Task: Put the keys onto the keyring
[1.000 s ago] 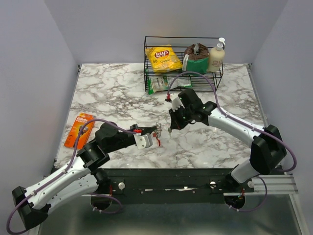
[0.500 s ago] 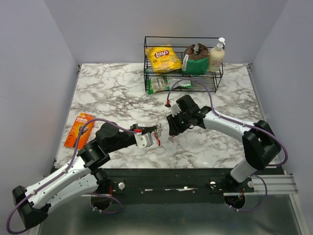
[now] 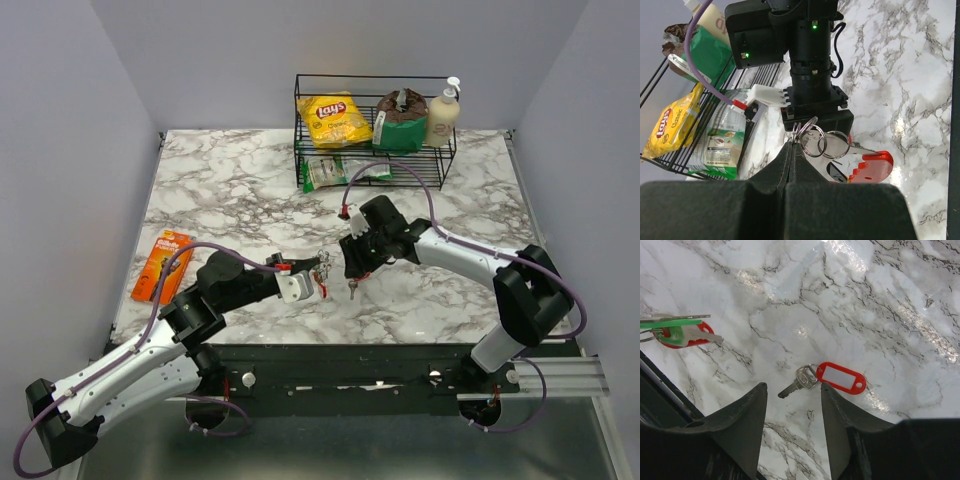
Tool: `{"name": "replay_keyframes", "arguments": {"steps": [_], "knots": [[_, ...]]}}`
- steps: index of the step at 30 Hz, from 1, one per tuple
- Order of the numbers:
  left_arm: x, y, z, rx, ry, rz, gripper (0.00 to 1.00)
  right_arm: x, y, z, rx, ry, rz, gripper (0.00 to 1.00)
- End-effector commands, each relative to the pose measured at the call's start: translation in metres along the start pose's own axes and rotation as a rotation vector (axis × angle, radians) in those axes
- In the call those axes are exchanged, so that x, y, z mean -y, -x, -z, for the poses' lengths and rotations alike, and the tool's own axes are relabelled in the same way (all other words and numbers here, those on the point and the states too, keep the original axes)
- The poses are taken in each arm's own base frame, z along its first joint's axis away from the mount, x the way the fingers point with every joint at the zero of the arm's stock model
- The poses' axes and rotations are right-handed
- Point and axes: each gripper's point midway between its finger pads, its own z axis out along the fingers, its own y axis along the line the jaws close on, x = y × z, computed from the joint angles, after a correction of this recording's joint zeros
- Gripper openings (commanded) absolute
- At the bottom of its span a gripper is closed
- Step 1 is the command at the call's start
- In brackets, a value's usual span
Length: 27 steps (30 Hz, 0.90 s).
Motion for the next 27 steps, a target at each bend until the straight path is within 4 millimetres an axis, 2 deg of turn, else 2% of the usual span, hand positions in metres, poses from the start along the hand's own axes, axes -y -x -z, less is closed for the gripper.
{"name": "replay_keyframes", "arguments": {"steps": [1,7,18,21,27], "knots": [[-0.009,0.012,0.000,0.046,0.046,-0.007,0.00,0.011,-0.014,-0.010,-0.042,-0.050,-0.022,0.56],[-0.009,0.012,-0.001,0.047,0.044,-0.004,0.00,0.010,-0.018,-0.021,-0.072,-0.055,-0.060,0.52],[-0.009,0.013,0.001,0.056,0.051,0.003,0.00,0.018,-0.029,-0.039,-0.132,-0.179,-0.097,0.52],[-0.008,0.013,0.001,0.058,0.049,0.004,0.00,0.021,-0.031,-0.043,-0.143,-0.200,-0.100,0.49],[-0.008,0.013,0.002,0.058,0.052,0.002,0.00,0.026,-0.030,-0.047,-0.133,-0.229,-0.109,0.32]]}}
